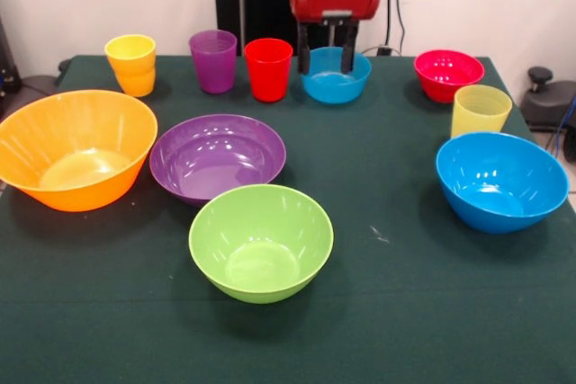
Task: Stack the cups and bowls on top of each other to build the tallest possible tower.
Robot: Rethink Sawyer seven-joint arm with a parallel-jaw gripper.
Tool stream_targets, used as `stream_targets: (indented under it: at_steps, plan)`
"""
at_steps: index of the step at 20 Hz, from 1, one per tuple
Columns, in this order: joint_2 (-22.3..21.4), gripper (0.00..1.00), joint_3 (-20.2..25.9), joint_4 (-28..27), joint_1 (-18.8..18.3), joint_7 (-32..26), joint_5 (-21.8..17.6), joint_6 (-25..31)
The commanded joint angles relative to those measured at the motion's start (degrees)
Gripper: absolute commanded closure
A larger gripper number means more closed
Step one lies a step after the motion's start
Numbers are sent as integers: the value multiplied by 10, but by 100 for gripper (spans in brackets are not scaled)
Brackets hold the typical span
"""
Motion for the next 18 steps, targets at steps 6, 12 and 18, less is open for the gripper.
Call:
stream_targets:
  at_steps: [6, 12, 18]
  plan:
    - [93, 0, -25, -60, -2, 0, -76, -44]
    - [93, 0, -26, -66, -3, -5, -73, -43]
    - [69, 0, 1, -69, -31, -60, -62, 3]
